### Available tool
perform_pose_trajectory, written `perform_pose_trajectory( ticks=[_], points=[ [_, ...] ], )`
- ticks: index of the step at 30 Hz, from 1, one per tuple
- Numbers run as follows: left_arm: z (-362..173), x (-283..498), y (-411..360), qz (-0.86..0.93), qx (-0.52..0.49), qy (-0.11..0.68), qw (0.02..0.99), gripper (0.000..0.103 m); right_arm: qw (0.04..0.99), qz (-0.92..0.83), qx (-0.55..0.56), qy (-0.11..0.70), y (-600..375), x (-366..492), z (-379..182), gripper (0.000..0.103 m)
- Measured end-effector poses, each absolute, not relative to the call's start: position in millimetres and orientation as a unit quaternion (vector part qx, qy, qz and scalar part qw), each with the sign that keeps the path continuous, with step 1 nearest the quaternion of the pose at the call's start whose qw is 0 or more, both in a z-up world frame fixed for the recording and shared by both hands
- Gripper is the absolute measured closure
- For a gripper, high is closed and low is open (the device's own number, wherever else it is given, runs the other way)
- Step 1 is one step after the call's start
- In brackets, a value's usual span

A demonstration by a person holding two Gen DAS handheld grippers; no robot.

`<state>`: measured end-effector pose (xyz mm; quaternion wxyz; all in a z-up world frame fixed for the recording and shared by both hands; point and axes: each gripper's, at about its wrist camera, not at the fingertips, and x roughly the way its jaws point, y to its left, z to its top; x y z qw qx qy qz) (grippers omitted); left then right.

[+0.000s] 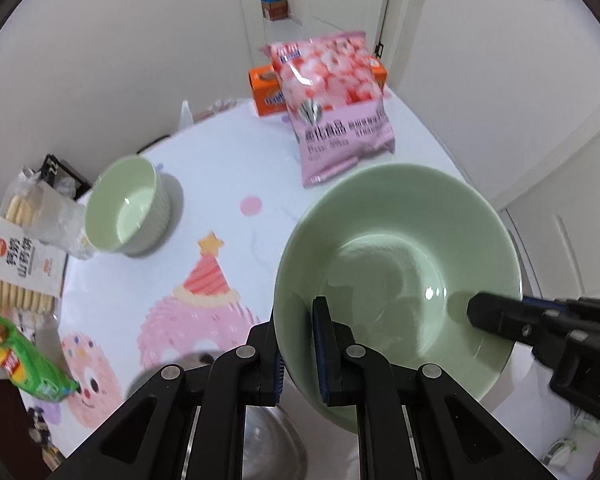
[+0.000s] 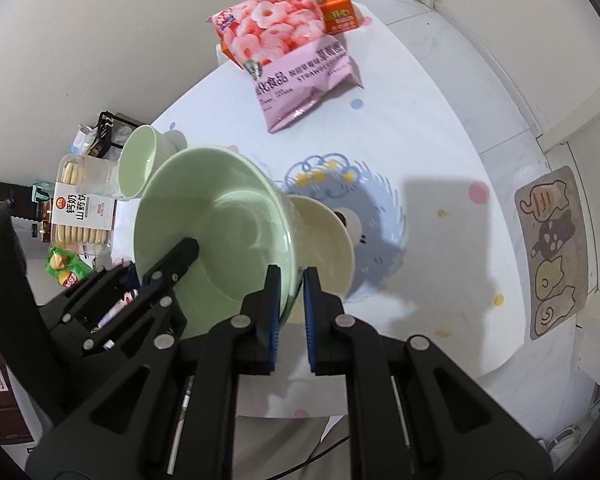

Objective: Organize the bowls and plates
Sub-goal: 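Carry the pale green bowl with both tools toward the cream bowl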

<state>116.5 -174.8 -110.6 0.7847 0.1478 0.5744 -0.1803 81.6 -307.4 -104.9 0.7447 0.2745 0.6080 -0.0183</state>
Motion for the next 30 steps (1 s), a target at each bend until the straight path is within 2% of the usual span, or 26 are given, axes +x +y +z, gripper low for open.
perform_pose_trajectory(
  ticks=[12, 30],
  points=[
    [-149, 108, -172, -0.174, 0.121, 0.600, 0.772, 0.091, 0.727, -0.021, 0.274, 0.629, -311, 76, -138, 0.090],
    [-181, 112, -176, -0.175, 0.134, 0.584, 0.781, 0.091, 0.717, -0.023, 0.275, 0.640, -315, 83, -171, 0.090]
  ],
)
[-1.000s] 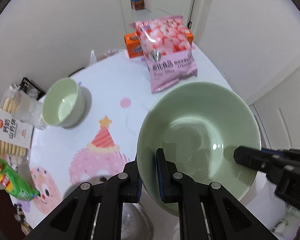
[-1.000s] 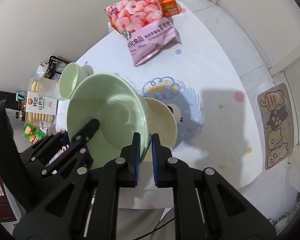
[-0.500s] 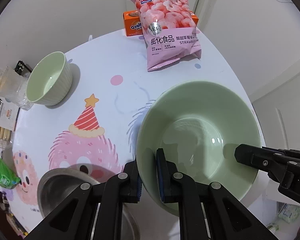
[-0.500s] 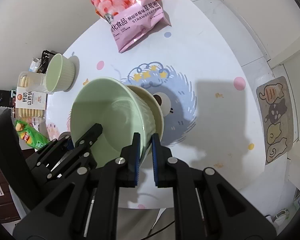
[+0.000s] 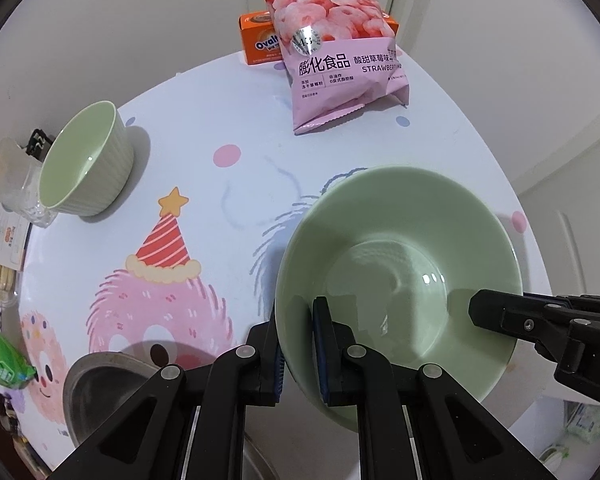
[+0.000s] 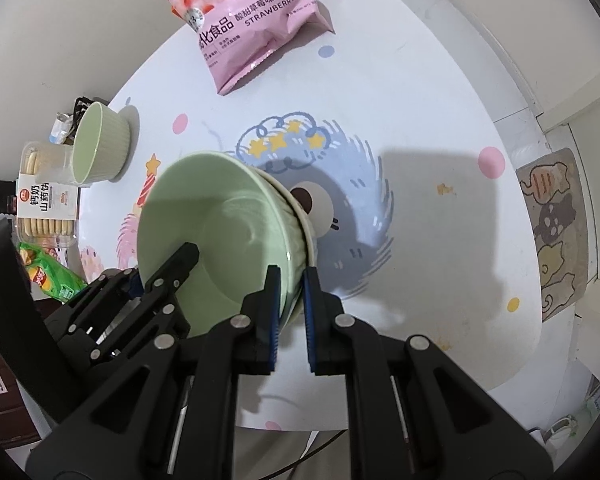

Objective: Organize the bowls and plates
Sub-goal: 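Carry the pale green bowl with both tools toward the cream bowl, then lower the green bowl onto the cream bowl and open both tools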

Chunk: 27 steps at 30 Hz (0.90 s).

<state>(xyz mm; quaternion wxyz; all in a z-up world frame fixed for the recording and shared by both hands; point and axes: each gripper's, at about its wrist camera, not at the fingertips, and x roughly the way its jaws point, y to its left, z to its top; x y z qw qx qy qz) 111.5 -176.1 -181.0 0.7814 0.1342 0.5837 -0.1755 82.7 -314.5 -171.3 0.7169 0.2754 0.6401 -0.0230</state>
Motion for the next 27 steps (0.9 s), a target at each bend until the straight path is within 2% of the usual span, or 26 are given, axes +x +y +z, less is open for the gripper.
perform_pose_trajectory(
  ticks=[3, 5, 7, 8, 9, 11, 13, 15, 17, 18, 20, 21, 23, 27],
  points=[
    [-182, 110, -177, -0.172, 0.133, 0.580, 0.785, 0.090, 0.709, -0.019, 0.295, 0.640, -320, 82, -172, 0.087],
    [-178, 108, -175, -0.166, 0.129, 0.581, 0.786, 0.087, 0.704, -0.022, 0.320, 0.634, -325, 80, -172, 0.073],
    [-173, 108, -173, -0.162, 0.118, 0.580, 0.790, 0.075, 0.709, -0.032, 0.317, 0.630, -328, 77, -166, 0.040],
    [-169, 109, -171, -0.160, 0.112, 0.578, 0.793, 0.073, 0.714, -0.039, 0.311, 0.626, -329, 75, -161, 0.036],
    [-165, 109, -170, -0.157, 0.109, 0.576, 0.795, 0.070, 0.719, -0.044, 0.306, 0.623, -330, 74, -157, 0.036],
    [-157, 109, -167, -0.151, 0.102, 0.572, 0.800, 0.056, 0.724, -0.053, 0.296, 0.621, -333, 72, -149, 0.036],
    [-147, 108, -163, -0.150, 0.093, 0.564, 0.807, 0.039, 0.729, -0.060, 0.298, 0.614, -337, 70, -142, 0.035],
    [-139, 108, -161, -0.149, 0.086, 0.558, 0.812, 0.029, 0.731, -0.062, 0.304, 0.608, -340, 69, -136, 0.035],
    [-130, 106, -160, -0.149, 0.082, 0.554, 0.815, 0.027, 0.730, -0.061, 0.314, 0.604, -341, 69, -133, 0.030],
    [-126, 104, -160, -0.151, 0.081, 0.553, 0.815, 0.025, 0.727, -0.057, 0.319, 0.605, -342, 68, -131, 0.021],
    [-119, 102, -161, -0.156, 0.083, 0.552, 0.815, 0.021, 0.720, -0.044, 0.328, 0.610, -339, 68, -130, 0.013],
    [-115, 100, -161, -0.157, 0.086, 0.551, 0.815, 0.021, 0.717, -0.039, 0.331, 0.612, -338, 66, -130, 0.012],
    [-109, 97, -162, -0.155, 0.092, 0.552, 0.814, 0.021, 0.713, -0.032, 0.336, 0.614, -337, 61, -128, 0.002],
    [-99, 91, -159, -0.145, 0.096, 0.548, 0.818, 0.020, 0.722, -0.040, 0.332, 0.605, -335, 51, -119, 0.000]
  ],
)
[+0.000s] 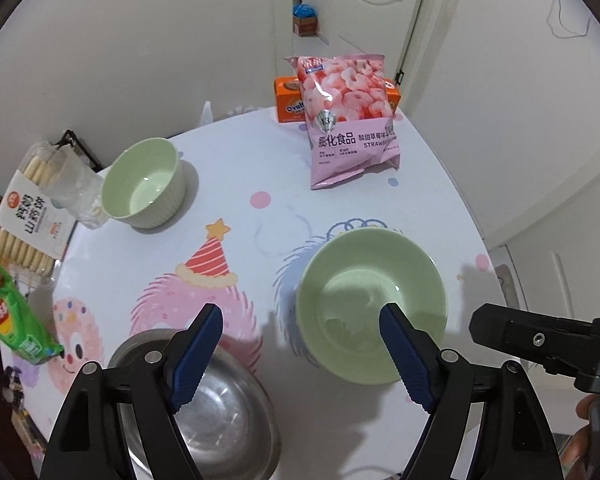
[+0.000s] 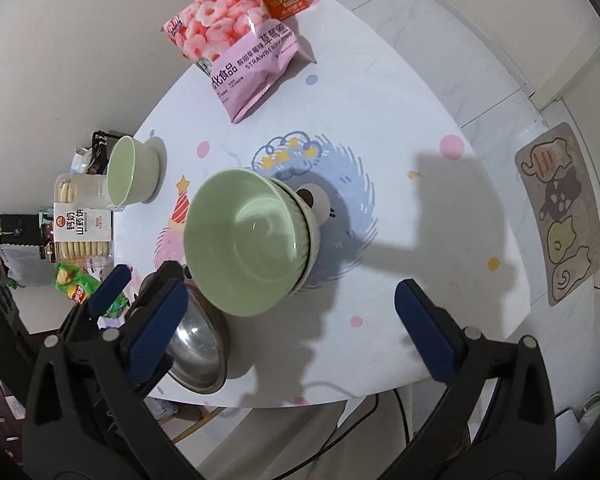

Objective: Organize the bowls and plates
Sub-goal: 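Lower the green bowl onto the cream bowl and open both tools, then move both tools toward the green bowl beside the cookie box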

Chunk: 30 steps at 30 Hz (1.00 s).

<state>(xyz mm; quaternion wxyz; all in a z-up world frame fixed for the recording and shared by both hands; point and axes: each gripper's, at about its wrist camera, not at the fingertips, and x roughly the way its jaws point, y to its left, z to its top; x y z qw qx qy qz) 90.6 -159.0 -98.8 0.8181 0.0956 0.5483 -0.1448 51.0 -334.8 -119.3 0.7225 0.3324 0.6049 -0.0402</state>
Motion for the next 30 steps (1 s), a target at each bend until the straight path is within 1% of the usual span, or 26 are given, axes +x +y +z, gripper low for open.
perform_pose_trajectory(
  ticks=[7, 14, 21, 26, 30],
  points=[
    [-81, 85, -144, -0.135, 0.073, 0.535, 0.831, 0.020, 0.749, -0.051, 0.319, 0.579, -333, 45, -96, 0.000],
    [-66, 95, -113, -0.099, 0.071, 0.527, 0.841, 0.020, 0.762, -0.027, 0.312, 0.566, -312, 65, -79, 0.000],
    [-58, 129, -63, -0.061, 0.049, 0.528, 0.846, 0.020, 0.766, 0.019, 0.285, 0.576, -261, 118, -72, 0.000],
    [-66, 175, -24, -0.049, 0.033, 0.534, 0.843, 0.020, 0.763, 0.055, 0.252, 0.593, -217, 174, -71, 0.000],
    [-82, 215, -2, -0.042, 0.027, 0.551, 0.833, 0.020, 0.749, 0.071, 0.258, 0.606, -190, 219, -86, 0.000]
  ],
)
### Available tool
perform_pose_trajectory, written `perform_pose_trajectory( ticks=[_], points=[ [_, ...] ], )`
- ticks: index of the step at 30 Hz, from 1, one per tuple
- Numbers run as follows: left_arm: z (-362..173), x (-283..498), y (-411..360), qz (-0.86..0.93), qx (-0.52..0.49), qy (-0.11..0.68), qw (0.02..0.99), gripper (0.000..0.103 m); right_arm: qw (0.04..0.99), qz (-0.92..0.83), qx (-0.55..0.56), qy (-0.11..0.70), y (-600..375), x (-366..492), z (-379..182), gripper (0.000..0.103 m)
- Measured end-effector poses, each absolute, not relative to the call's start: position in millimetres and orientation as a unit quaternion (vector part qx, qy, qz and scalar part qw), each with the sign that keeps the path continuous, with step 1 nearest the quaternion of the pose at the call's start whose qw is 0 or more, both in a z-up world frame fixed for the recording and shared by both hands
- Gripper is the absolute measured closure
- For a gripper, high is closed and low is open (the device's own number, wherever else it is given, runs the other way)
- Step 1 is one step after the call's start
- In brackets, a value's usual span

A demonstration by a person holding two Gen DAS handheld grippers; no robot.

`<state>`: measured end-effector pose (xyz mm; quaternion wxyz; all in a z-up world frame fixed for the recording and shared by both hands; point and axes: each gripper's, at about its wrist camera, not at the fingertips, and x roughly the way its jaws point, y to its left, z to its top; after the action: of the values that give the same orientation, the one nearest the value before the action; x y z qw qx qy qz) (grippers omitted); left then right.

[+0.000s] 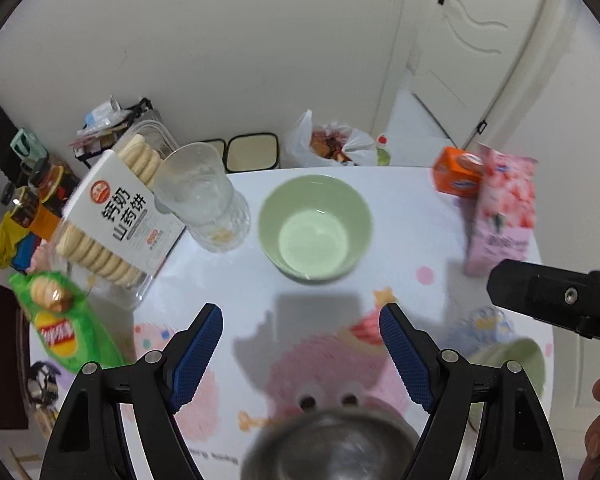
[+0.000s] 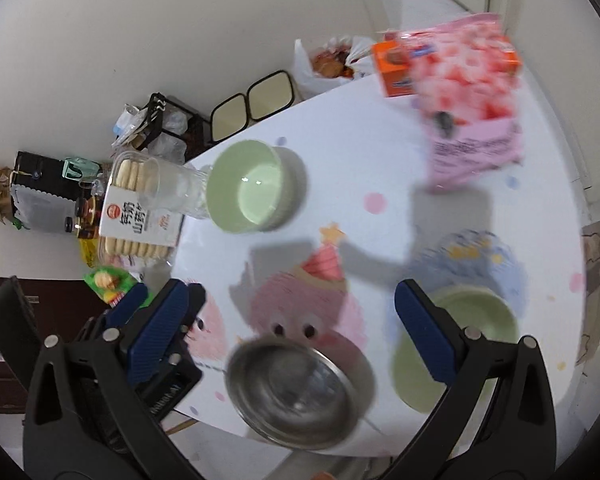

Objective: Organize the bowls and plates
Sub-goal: 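Move both tools toward the green bowl beside the cookie box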

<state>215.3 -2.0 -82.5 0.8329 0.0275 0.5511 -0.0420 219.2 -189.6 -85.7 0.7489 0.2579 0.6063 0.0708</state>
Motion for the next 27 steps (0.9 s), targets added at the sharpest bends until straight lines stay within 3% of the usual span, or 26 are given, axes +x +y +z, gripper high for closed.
perform_pose_trajectory(
  ticks=[18, 25, 26, 27],
  points=[
    [-173, 306, 1, -0.071, 0.044, 0.615, 0.784, 0.020, 0.677, 0.057, 0.276, 0.680, -162, 325, -180, 0.000],
    [-196, 315, -3, -0.079, 0.047, 0.630, 0.772, 0.022, 0.672, 0.061, 0.252, 0.693, -150, 336, -201, 0.018],
    [-198, 315, -3, -0.081, 0.044, 0.630, 0.771, 0.024, 0.670, 0.064, 0.255, 0.694, -150, 337, -203, 0.020],
    [-200, 315, -2, -0.086, 0.041, 0.631, 0.770, 0.035, 0.668, 0.067, 0.256, 0.695, -148, 339, -205, 0.028]
  ],
)
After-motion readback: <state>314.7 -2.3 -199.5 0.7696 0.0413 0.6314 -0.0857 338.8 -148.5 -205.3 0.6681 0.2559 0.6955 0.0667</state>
